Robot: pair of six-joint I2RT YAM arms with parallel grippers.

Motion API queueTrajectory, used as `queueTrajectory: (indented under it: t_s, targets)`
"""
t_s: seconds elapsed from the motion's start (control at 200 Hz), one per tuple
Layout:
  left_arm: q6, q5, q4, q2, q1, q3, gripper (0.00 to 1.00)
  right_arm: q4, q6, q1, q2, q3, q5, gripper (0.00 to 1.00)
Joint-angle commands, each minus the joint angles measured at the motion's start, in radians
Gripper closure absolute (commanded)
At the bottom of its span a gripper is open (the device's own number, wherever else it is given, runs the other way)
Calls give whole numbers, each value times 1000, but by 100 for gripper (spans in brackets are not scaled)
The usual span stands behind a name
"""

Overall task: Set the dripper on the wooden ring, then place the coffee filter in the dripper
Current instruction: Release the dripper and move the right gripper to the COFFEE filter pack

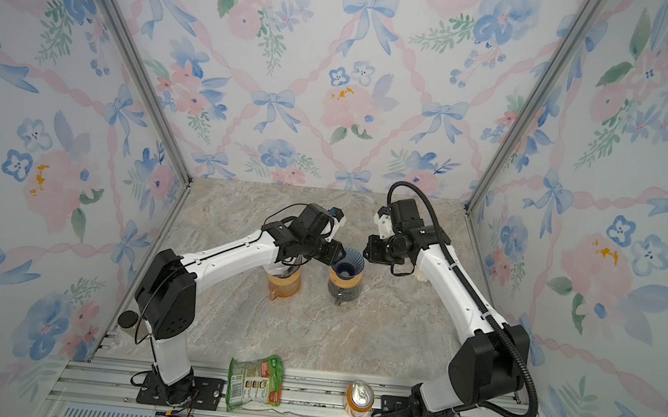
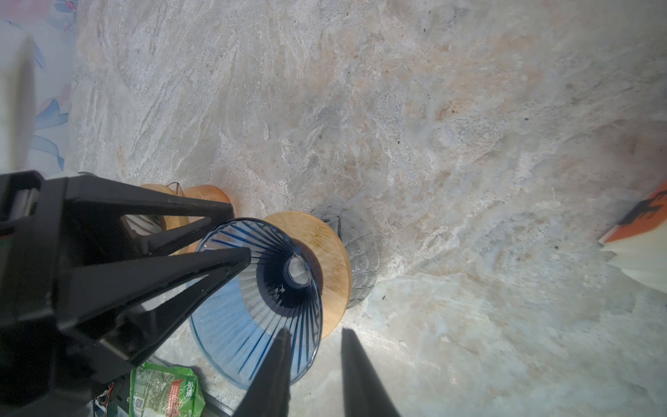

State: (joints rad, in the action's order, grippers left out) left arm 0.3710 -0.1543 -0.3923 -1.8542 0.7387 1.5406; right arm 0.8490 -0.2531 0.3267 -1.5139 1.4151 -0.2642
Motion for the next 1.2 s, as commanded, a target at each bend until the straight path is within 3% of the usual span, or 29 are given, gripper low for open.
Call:
queueTrajectory:
  t_s: [0.0, 0.245, 0.555, 0.755, 1.195]
  targets:
    - [-27, 1, -18, 1, -7, 43, 60, 34, 20, -20, 8, 47, 33, 71]
    - [-39, 6, -19, 29, -7, 64, 49, 45, 25, -127, 92, 4, 70, 71]
    - [-75, 16, -18, 78, -7, 100, 28, 10, 25, -325, 197, -126, 84, 73]
    - [-94, 42, -14, 132, 6, 54, 26, -55, 6, -435, 201, -199, 56, 75]
    - [-58, 118, 52, 267, 7, -152, 9, -245, -29, -468, 61, -287, 147, 77]
